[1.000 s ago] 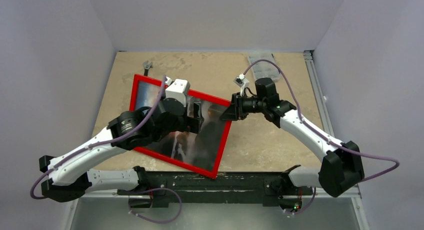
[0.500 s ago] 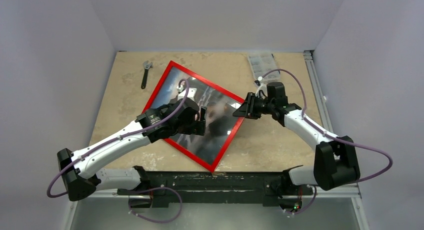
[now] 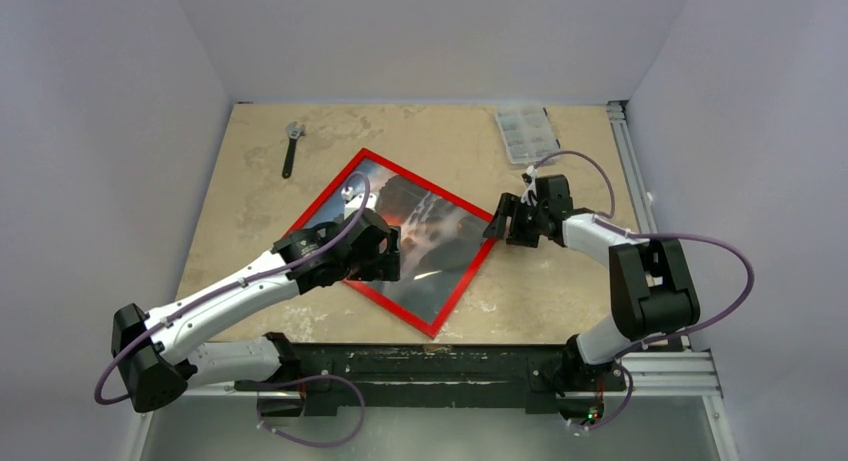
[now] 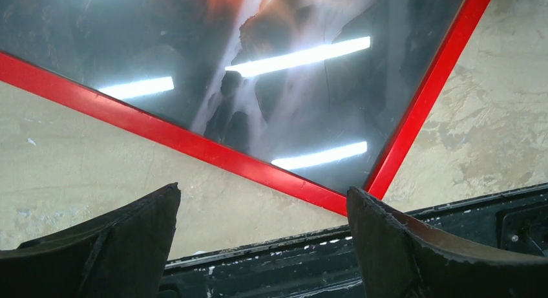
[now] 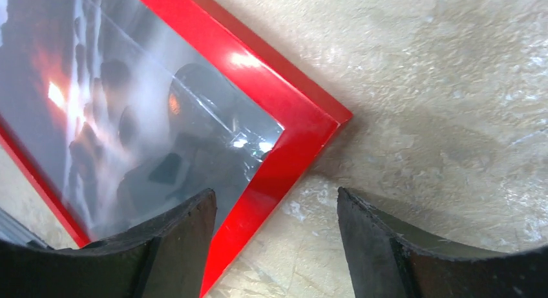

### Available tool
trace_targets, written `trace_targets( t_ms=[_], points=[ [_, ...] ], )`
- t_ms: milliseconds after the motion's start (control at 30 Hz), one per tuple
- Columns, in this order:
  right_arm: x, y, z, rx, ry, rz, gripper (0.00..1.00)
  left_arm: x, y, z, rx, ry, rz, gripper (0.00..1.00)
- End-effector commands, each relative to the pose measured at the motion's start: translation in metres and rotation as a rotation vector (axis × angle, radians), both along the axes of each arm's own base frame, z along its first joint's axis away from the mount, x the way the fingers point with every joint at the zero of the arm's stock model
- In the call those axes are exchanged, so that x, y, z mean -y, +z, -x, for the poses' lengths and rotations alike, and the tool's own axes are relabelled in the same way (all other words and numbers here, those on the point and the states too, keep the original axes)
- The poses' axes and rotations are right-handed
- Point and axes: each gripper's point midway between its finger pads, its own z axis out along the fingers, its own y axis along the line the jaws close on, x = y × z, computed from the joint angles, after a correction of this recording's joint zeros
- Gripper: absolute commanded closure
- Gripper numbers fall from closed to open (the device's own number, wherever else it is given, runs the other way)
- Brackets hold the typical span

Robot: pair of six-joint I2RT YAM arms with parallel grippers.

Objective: Put the photo into the frame

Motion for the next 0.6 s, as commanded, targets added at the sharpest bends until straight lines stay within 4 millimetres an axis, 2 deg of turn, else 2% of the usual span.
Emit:
trace_targets(
  t_ms=[0, 267, 400, 567],
  points=[
    [0.003, 0.01, -0.013, 0.076, 0.024, 0.039, 0.29, 0.0, 0.002, 0.0, 0.005, 0.041, 0.055, 0.04],
    [0.007, 0.015, -0.012, 0.094, 0.034, 0.066, 0.21, -0.014, -0.023, 0.006, -0.06, 0.106, 0.037, 0.03],
    [0.014, 0.022, -0.022, 0.106, 0.044, 0.127, 0.19, -0.02, -0.042, 0.011, -0.106, 0.149, 0.076, 0.03],
    [0.013, 0.045, -0.041, 0.175, 0.006, 0.12, 0.18, -0.026, -0.068, 0.015, -0.169, 0.232, 0.194, 0.03]
  ],
)
